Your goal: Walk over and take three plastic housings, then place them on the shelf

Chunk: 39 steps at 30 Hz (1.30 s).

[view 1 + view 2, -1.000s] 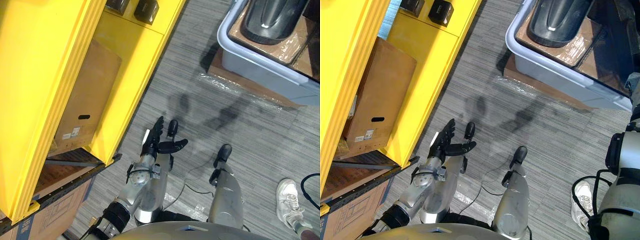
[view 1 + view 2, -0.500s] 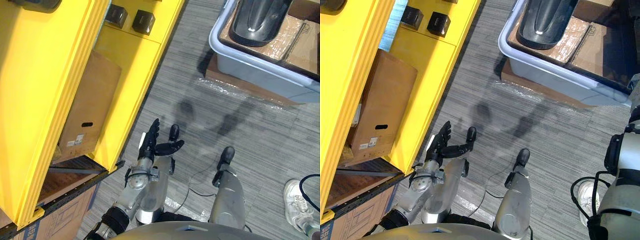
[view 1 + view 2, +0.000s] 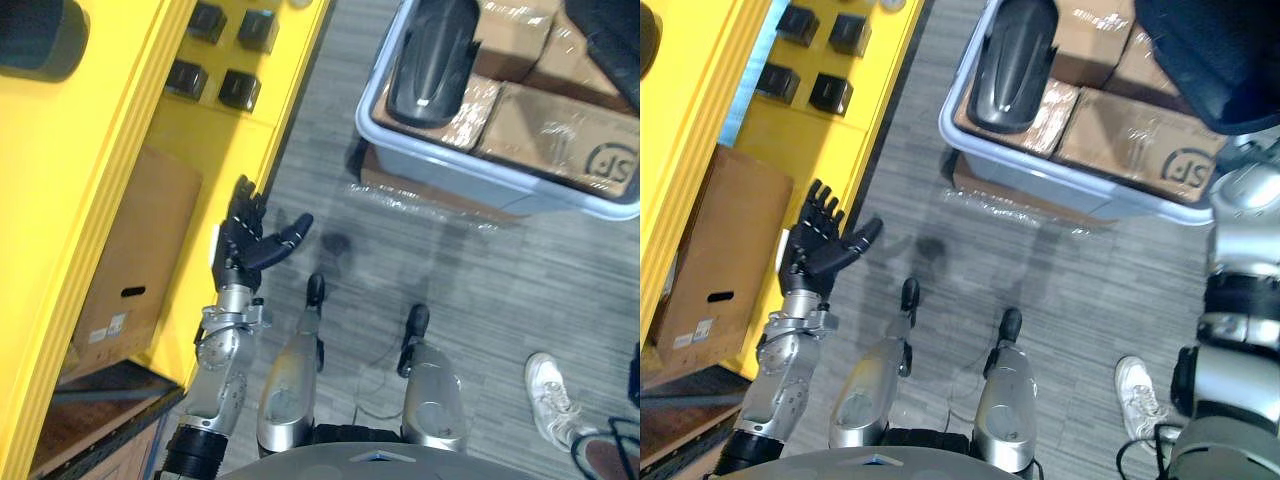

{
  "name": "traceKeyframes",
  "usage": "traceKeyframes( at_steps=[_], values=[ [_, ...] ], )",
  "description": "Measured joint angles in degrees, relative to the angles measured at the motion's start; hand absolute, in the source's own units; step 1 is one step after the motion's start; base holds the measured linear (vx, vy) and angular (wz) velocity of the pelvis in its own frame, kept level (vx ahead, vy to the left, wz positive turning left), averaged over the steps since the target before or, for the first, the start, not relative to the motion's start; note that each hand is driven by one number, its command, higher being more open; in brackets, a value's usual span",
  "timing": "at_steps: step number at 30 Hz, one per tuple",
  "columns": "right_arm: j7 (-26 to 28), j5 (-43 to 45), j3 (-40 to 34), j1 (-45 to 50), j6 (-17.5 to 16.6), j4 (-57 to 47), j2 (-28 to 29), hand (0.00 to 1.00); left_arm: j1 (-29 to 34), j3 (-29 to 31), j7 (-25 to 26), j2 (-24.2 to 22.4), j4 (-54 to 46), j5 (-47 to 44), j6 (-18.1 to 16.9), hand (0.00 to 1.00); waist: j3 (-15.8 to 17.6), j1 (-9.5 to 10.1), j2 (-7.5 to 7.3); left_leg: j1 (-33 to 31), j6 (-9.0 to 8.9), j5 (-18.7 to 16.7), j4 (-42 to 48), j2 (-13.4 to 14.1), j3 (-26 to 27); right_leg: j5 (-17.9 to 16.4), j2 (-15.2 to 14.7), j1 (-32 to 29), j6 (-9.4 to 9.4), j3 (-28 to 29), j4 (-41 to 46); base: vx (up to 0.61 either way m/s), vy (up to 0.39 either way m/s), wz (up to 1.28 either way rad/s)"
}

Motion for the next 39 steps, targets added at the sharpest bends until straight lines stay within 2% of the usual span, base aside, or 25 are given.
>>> traceKeyframes(
  at_steps=[1, 2, 4, 5, 7, 10, 12, 16, 18, 21, 26, 31, 32, 35, 39],
  values=[
    [-0.21, -2.79, -0.08, 2.75, -0.8, -3.47, 2.65, 0.0, -0.37, 0.33, -1.89, 0.46, -1.52, -1.61, 0.05, 1.0, -0.92, -0.38, -1.41, 0.96, 0.03, -0.11, -0.49, 0.11, 0.48, 0.11, 0.25, 0.9, 0.15, 0.14, -0.84, 0.07, -0.029, -0.06],
    [-0.22, -4.17, -0.1, 3.93, -1.11, -4.87, 3.96, 0.0, -0.74, 0.25, -2.86, 0.71, -1.76, -2.23, 0.15, 1.0, -1.28, -0.47, -2.09, 1.67, 0.04, -0.13, -0.8, 0.17, 0.66, 0.14, 0.3, 1.58, 0.19, 0.14, -1.27, 0.07, -0.021, -0.1],
    [-0.2, -8.05, -0.09, 7.8, -2.25, -8.44, 8.7, 0.0, -1.37, -0.63, -6.6, 0.81, -2.59, -6.08, 1.35, 1.0, -4.13, -0.37, -4.54, 3.46, 0.06, -1.21, -0.95, 0.27, 2.04, 0.36, 0.37, 3.55, 0.54, 0.75, -2.91, 0.06, -0.012, -0.16],
    [-0.2, -9.16, -0.09, 8.43, -2.36, -8.95, 9.55, 0.0, -1.28, -0.98, -7.45, 0.84, -2.71, -7.32, 1.92, 1.0, -4.99, -0.37, -4.98, 3.89, 0.19, -1.49, -0.95, 0.24, 2.35, 0.46, 0.38, 4.12, 0.69, 0.9, -3.42, 0.07, -0.006, -0.18],
    [-0.12, -11.59, 0.06, 9.79, -2.79, -10.65, 11.49, 0.0, -1.12, -1.89, -9.55, 0.79, -2.79, -12.84, 5.89, 1.0, -8.36, -0.24, -6.18, 5.28, 0.23, -2.28, -0.96, 0.09, 3.38, 0.83, 0.37, 5.64, 1.2, 1.65, -4.95, 0.08, -0.004, -0.18],
    [0.08, -13.46, 0.52, 9.77, -4.47, -11.89, 12.03, 0.0, -1.14, -3.02, -9.85, 0.71, -2.8, -20.24, 10.84, 1.0, -11.69, -0.23, -6.63, 5.99, 0.21, -2.95, -0.96, 0.1, 4.58, 1.27, 0.41, 6.38, 1.71, 2.28, -6.35, 0.05, -0.008, -0.18],
    [0.31, -15.53, 1.87, 9.73, -5.73, -14.83, 12.06, 0.0, -1.59, -4.02, -9.87, 0.54, -2.67, -29.65, 15.81, 1.0, -13.06, -0.18, -6.85, 7.82, 0.21, -3.46, -0.97, 0.09, 5.77, 1.56, 0.47, 7.81, 1.91, 2.85, -6.8, 0.05, -0.012, -0.23],
    [0.4, -18.07, 5.63, 9.68, -8.78, -18.63, 14.29, 0.0, -3.19, -8.42, -9.77, -0.26, -1.48, -37.31, 19.24, 1.0, -15.75, -0.24, -7.5, 9.88, 0.09, -4.13, -0.99, 0.09, 6.95, 1.78, 0.53, 9.32, 2.23, 3.57, -7.41, 0.01, -0.003, -0.17],
    [0.69, -18.09, 8.69, 9.72, -9.58, -19.34, 16.83, 0.0, -4.3, -10.67, -9.59, -1.09, -0.08, -37.94, 19.22, 1.0, -18.06, -0.28, -8.11, 10.07, 0.14, -4.24, -1.0, 0.09, 7.27, 1.78, 0.53, 9.37, 2.24, 3.7, -7.46, -0.03, -0.001, -0.07],
    [1.04, -18.3, 12.06, 10.4, -11.06, -19.69, 20.14, 0.0, -5.99, -12.01, -8.96, -1.6, 2.19, -40.96, 19.2, 1.0, -19.43, -0.24, -8.67, 10.88, 0.29, -4.48, -1.09, 0.07, 7.41, 1.79, 0.51, 10.08, 2.23, 3.7, -7.46, -0.05, -0.001, -0.02],
    [2.11, -19.5, 16.24, 14.68, -11.89, -22.31, 24.87, 0.0, -6.0, -12.01, -8.8, -1.6, 3.11, -46.69, 18.44, 1.0, -20.16, -0.22, -8.89, 11.63, 0.35, -4.32, -1.17, 0.06, 7.96, 1.96, 0.47, 10.37, 1.98, 3.94, -7.47, -0.05, 0.0, -0.05],
    [3.12, -20.46, 20.0, 18.08, -12.75, -22.15, 28.1, 0.0, -6.78, -12.28, -8.45, -2.64, 3.25, -49.9, 15.5, 1.0, -20.79, -0.29, -8.95, 11.64, 0.48, -4.08, -1.18, 0.03, 8.43, 2.69, 0.55, 10.21, 1.47, 4.24, -8.57, -0.04, -0.001, -0.06],
    [3.15, -20.46, 20.63, 18.76, -13.61, -21.61, 28.96, 0.0, -7.66, -12.22, -8.4, -3.2, 3.64, -49.97, 14.06, 1.0, -21.0, -0.31, -9.04, 11.59, 0.5, -4.04, -1.17, 0.03, 8.47, 2.94, 0.56, 10.23, 1.45, 4.24, -8.85, 0.0, 0.0, 0.0],
    [3.65, -20.42, 21.95, 19.19, -14.02, -20.95, 29.92, 0.0, -8.43, -12.16, -8.27, -3.59, 4.64, -51.85, 12.5, 1.0, -22.2, -0.46, -9.15, 11.45, 0.52, -3.99, -1.17, -0.04, 8.76, 3.5, 0.62, 10.43, 1.46, 4.45, -9.9, 0.01, -0.001, -0.04],
    [4.55, -20.32, 23.96, 19.71, -16.2, -20.88, 30.76, 0.0, -9.38, -12.26, -7.75, -3.86, 4.88, -53.99, 11.57, 1.0, -22.84, -0.5, -9.55, 11.45, 0.53, -3.97, -1.16, -0.08, 8.83, 3.84, 0.64, 10.91, 1.46, 4.55, -10.38, 0.0, 0.0, 0.0]
  ],
)
